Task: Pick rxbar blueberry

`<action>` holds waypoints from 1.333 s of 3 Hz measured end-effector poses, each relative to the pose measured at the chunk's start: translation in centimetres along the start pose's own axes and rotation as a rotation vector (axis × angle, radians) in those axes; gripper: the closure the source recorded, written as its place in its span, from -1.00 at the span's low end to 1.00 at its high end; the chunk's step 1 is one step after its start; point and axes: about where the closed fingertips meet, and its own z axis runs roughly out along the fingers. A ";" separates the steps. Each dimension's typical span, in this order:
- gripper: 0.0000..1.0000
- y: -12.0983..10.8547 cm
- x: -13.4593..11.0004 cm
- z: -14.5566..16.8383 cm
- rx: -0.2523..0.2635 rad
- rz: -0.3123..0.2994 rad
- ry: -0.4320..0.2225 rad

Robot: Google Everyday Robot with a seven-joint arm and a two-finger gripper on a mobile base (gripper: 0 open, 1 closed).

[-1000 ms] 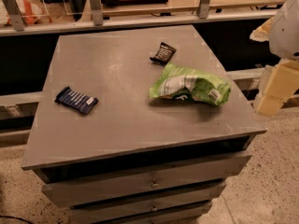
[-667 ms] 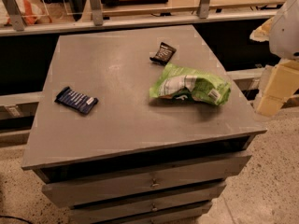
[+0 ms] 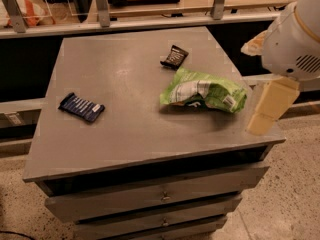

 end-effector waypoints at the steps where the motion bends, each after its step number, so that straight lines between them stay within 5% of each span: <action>1: -1.00 2.2 -3.5 3.0 -0.041 -0.009 -0.080; 3: -1.00 3.7 -8.6 7.7 0.066 0.098 -0.190; 4: -1.00 3.1 -11.3 9.1 0.086 0.150 -0.328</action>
Offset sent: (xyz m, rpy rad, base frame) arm 0.0094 0.1221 -0.0694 0.1793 -0.1211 -0.1100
